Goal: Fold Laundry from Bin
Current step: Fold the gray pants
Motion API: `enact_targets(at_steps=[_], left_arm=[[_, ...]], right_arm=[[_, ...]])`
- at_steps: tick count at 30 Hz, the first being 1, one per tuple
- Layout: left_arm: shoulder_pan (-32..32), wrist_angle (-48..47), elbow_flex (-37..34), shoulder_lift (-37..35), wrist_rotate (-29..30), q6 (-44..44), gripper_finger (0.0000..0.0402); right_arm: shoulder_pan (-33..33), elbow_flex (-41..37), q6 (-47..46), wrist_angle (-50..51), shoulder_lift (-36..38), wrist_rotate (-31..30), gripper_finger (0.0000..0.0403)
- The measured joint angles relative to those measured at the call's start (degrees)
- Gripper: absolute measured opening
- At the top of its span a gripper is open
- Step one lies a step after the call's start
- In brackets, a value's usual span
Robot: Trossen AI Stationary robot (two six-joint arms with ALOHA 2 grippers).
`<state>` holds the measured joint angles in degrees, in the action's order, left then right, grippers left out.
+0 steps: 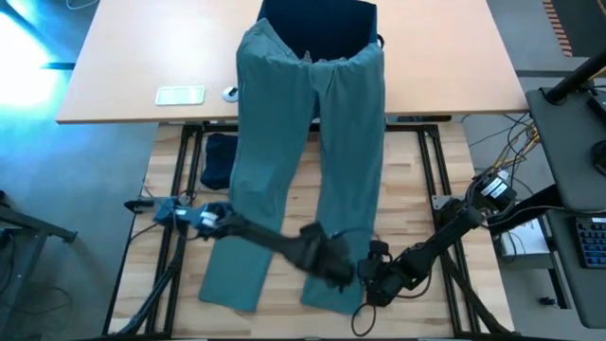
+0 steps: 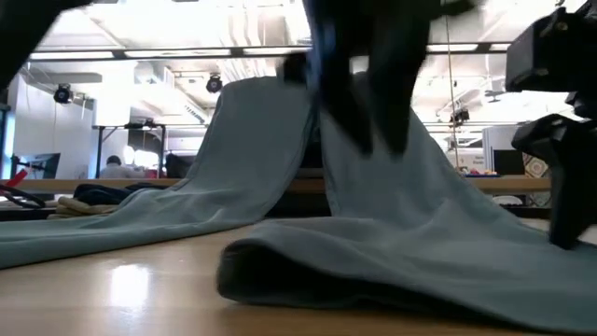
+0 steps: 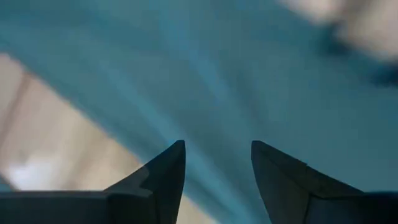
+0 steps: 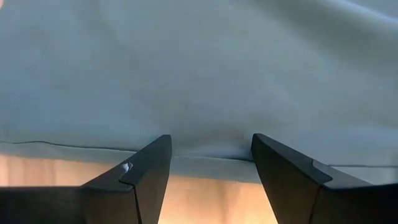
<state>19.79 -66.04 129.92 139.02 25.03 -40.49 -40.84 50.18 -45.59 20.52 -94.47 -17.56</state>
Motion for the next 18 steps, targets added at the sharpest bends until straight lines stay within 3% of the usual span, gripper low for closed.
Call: enact_targets(at_steps=[4, 9, 18], left_arm=[[-6.4, 2.0, -7.3, 1.6, 0.5, 4.3, 0.0152], [-10.6, 14.4, -16.6, 0.0, -0.6, 12.6, 0.013], [-12.0, 5.3, -23.1, -6.5, -0.8, 19.4, 0.0114]], right_arm=[[-0.4, -0.1, -1.0, -0.1, -0.1, 2.3, 0.0221], [-0.2, -0.8, -5.0, 0.7, 0.4, 2.7, 0.0221], [1.2, -1.5, -4.8, 3.6, 1.9, 6.4, 0.0221]])
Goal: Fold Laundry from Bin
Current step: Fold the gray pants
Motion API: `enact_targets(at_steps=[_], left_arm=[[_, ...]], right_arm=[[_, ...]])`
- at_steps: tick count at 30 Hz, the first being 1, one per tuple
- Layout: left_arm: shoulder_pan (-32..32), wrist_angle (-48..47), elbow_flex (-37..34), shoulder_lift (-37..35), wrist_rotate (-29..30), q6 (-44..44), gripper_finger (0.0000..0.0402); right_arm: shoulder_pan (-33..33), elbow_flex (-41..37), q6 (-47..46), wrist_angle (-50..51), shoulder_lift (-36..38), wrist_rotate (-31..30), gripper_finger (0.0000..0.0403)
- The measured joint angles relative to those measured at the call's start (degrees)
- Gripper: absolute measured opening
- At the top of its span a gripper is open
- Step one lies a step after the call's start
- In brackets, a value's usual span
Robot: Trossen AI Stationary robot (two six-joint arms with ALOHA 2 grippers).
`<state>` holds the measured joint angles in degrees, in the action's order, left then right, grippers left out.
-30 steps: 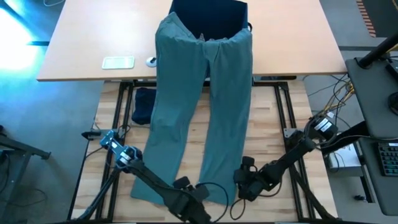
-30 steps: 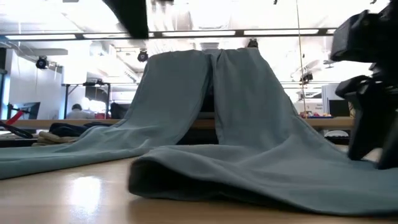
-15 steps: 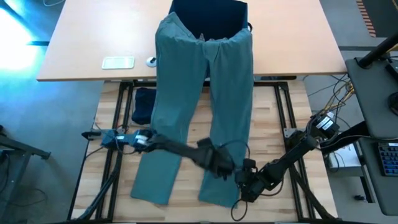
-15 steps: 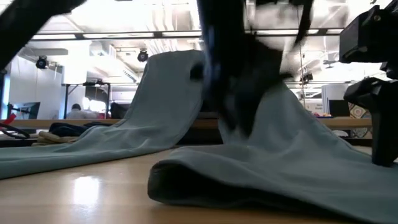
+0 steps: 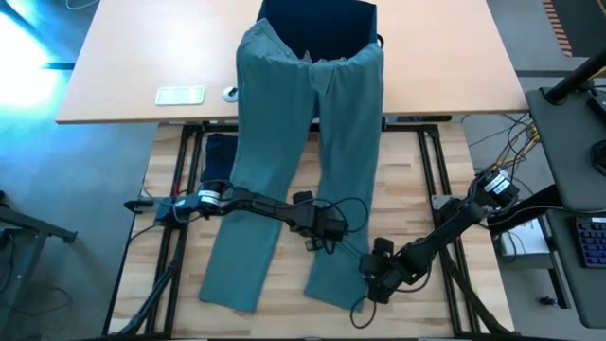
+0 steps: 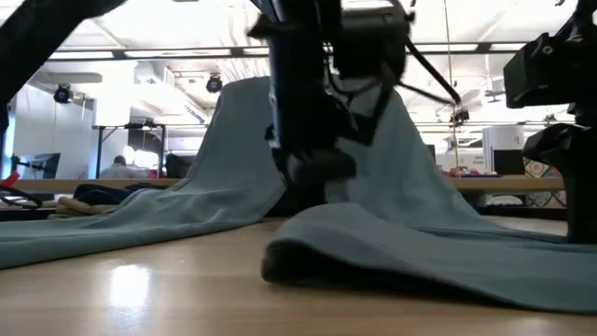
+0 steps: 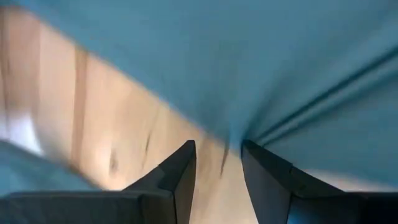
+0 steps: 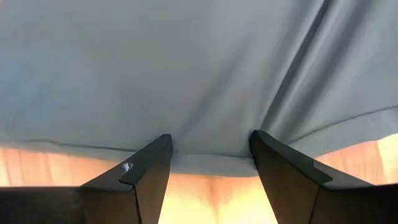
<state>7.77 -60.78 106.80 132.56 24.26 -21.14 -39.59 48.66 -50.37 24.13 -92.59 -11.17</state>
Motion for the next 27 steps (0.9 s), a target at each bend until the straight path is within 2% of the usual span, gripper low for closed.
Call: enact_targets(at_steps=[4, 6, 8, 13, 16, 21, 27], left_arm=[[0.1, 0.5, -4.5, -6.3, 0.0, -1.5, 0.0113], [0.5, 3.7, -7.0, -8.8, -1.8, -3.1, 0.0113], [1.5, 10.7, -9.8, -11.5, -4.5, -3.4, 0.0113], [4.0, 35.2, -17.5, -15.5, -14.1, -6.0, 0.0113], [5.4, 41.5, -21.5, -13.5, -13.2, -8.2, 0.0113], [6.3, 42.8, -23.7, -8.7, -11.3, -10.0, 0.0113], [7.8, 31.4, -21.6, -9.3, -11.2, -15.1, 0.0113]], right_arm=[[0.0, -0.2, 0.0, 3.0, 2.6, 1.3, 0.0221], [0.2, -0.3, 0.0, 4.2, 4.7, 0.6, 0.0221], [0.3, -0.2, 0.2, 4.4, 7.1, -0.5, 0.0221], [0.4, -0.2, 1.9, 4.6, 9.9, -3.4, 0.0221], [0.6, -0.4, 2.7, 4.6, 9.8, -3.7, 0.0221], [0.5, -1.4, 4.0, 4.2, 7.5, -2.3, 0.0221], [-0.5, -2.9, 3.8, 3.2, 4.4, 1.1, 0.0221]])
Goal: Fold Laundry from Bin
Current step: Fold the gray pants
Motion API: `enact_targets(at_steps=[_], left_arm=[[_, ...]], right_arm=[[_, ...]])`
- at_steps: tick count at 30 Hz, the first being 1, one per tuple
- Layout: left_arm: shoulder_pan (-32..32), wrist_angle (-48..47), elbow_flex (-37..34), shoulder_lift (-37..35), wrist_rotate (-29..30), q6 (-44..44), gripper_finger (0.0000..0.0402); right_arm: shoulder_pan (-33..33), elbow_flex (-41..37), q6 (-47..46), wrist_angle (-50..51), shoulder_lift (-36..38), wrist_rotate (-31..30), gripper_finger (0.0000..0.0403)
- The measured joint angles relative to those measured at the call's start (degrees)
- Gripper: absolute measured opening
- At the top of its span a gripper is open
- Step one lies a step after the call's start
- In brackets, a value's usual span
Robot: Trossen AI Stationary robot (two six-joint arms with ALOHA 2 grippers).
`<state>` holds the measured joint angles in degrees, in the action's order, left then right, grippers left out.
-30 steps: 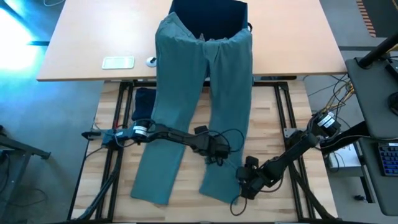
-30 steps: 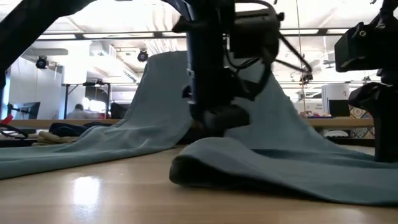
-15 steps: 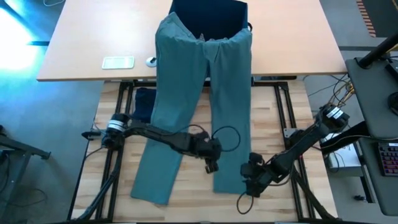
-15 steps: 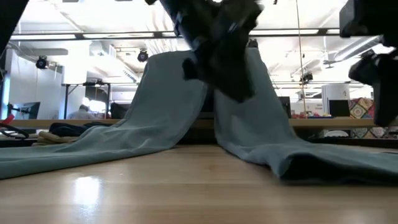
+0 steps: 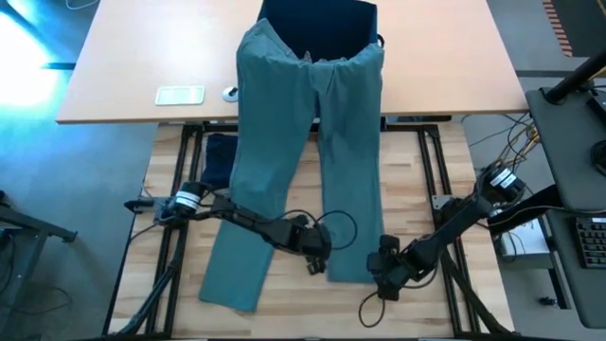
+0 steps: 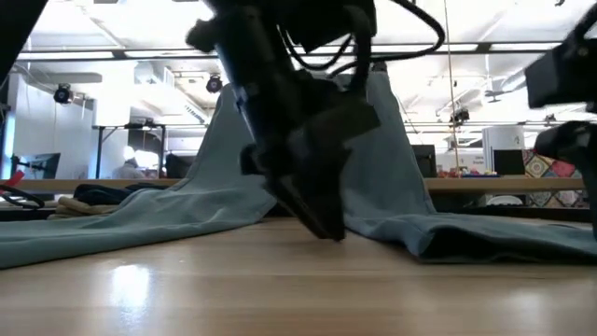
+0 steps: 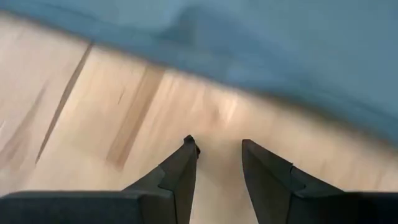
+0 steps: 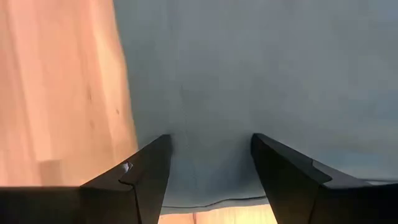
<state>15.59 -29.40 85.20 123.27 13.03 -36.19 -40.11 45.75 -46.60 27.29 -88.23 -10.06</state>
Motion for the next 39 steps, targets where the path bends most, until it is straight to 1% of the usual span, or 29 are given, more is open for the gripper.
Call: enact_targets(at_steps=[3, 6, 7, 9, 10, 12, 14, 16, 19, 23, 27, 31, 33, 34, 36, 37, 39], left_arm=[[0.9, -2.2, 2.4, -1.5, 1.0, 0.1, 0.0113], [0.6, 2.6, 6.4, -2.6, 6.1, 1.9, 0.0113], [-0.2, 4.7, 6.9, -2.7, 6.8, 2.9, 0.0113], [-2.4, 10.6, 7.1, -0.9, 6.7, 3.5, 0.011], [-3.3, 10.8, 7.0, 0.0, 5.8, 3.5, 0.0107], [-4.9, 8.1, 6.7, 2.3, 5.7, 2.3, 0.0099], [-5.6, 1.4, 6.7, 3.1, 4.7, 0.6, 0.0088], [-5.7, -5.2, 6.8, 3.2, 4.3, 0.1, 0.0078], [-5.1, -11.2, 6.7, 2.5, 5.3, 1.5, 0.0067], [-3.9, -12.8, 6.8, 0.7, 5.4, 3.9, 0.0059], [-2.3, -12.1, 9.2, -1.3, 6.5, 3.8, 0.0058], [0.9, -8.2, 14.2, -1.9, 7.4, 5.4, 0.0064], [2.5, -4.3, 16.4, -1.6, 7.4, 6.2, 0.0073], [3.1, -2.7, 17.4, -1.2, 7.3, 6.2, 0.008], [4.0, 0.5, 19.5, 0.1, 7.3, 4.6, 0.0095], [4.4, 2.0, 20.5, 0.9, 7.4, 3.6, 0.0105], [5.1, 3.3, 22.5, 2.6, 7.5, 2.3, 0.0125]], right_arm=[[-0.3, -0.1, -0.3, -0.8, -1.3, -0.1, 0.0221], [-0.5, -0.3, 0.0, -2.4, -1.8, 0.0, 0.0221], [-0.5, -0.2, 0.0, -3.0, -1.8, -0.3, 0.0221], [-0.5, -0.2, -0.2, -3.3, -1.7, -0.6, 0.0221], [-0.5, -0.2, -0.3, -3.3, -1.7, -0.6, 0.0221], [-0.5, -0.3, -1.1, -3.3, -1.7, -0.6, 0.0221], [-0.5, -0.5, -2.3, -3.4, -1.5, -0.6, 0.0221], [-0.6, -0.8, -3.3, -3.6, -1.5, -0.6, 0.0221], [-0.6, -0.9, -3.3, -3.7, -1.4, -0.9, 0.0221], [-0.5, -0.9, -3.3, -3.7, -1.3, -0.8, 0.0221], [-0.5, 0.0, -3.0, -2.6, 0.8, 0.1, 0.0221], [-1.0, 2.6, -2.9, -1.6, 5.4, -2.4, 0.0221], [-1.8, 2.8, -3.2, -0.3, 8.0, -4.6, 0.0221], [-2.2, 2.7, -4.4, 0.3, 9.4, -5.9, 0.0221], [-2.5, 2.7, -11.5, 3.1, 12.6, -7.4, 0.0221], [-2.5, 2.5, -17.5, 5.8, 14.0, -7.1, 0.0221], [-2.3, 1.3, -29.9, 9.8, 16.0, -4.3, 0.0221]])
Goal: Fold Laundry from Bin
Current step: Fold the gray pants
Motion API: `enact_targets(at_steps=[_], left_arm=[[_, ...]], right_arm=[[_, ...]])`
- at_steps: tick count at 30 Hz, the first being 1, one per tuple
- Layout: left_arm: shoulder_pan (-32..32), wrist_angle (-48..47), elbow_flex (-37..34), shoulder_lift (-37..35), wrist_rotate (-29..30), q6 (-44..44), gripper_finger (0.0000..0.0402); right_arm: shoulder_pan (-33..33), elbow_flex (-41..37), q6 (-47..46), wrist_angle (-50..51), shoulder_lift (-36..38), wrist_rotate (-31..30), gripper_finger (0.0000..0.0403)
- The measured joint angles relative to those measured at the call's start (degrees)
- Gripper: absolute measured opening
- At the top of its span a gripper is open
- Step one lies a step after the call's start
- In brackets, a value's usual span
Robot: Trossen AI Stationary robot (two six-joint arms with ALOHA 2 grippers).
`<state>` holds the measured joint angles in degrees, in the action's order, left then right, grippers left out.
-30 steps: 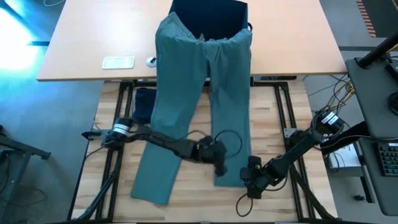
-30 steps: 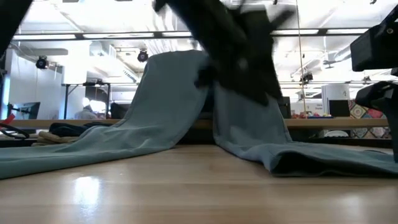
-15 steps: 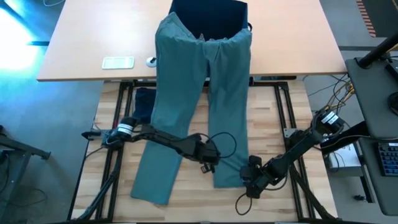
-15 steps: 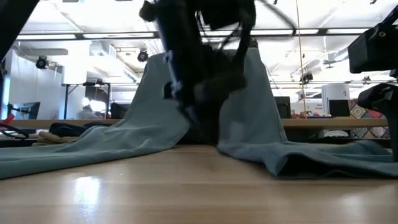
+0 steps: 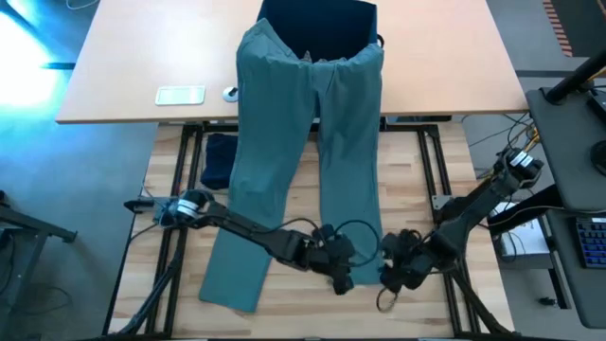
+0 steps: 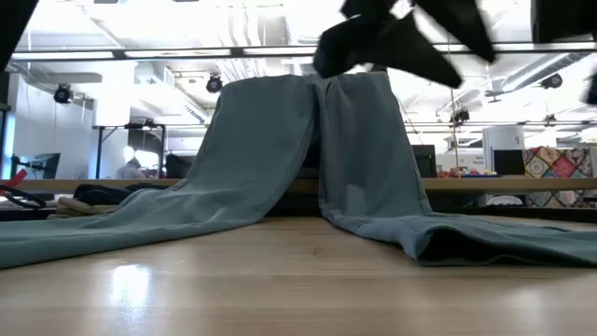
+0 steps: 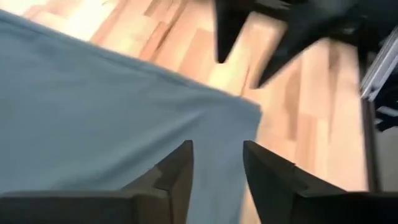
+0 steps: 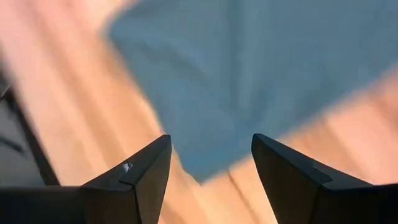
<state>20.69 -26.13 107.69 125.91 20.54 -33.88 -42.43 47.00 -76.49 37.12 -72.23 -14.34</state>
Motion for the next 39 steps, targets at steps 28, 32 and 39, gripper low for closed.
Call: enact_targets(at_steps=[28, 32, 39], left_arm=[[11.8, -1.1, 5.1, 7.3, 13.3, -3.6, 0.019], [10.7, 2.2, 5.1, 9.9, 17.2, 0.4, 0.019], [9.5, 10.8, 5.1, 14.7, 19.7, 7.2, 0.019]], right_arm=[[3.0, -6.5, -31.7, -17.6, -6.9, 1.2, 0.0011], [4.4, -5.3, -32.6, -17.3, -6.8, 0.3, 0.0009], [7.2, -5.3, -36.9, -20.0, -6.7, 0.0, 0.0009]])
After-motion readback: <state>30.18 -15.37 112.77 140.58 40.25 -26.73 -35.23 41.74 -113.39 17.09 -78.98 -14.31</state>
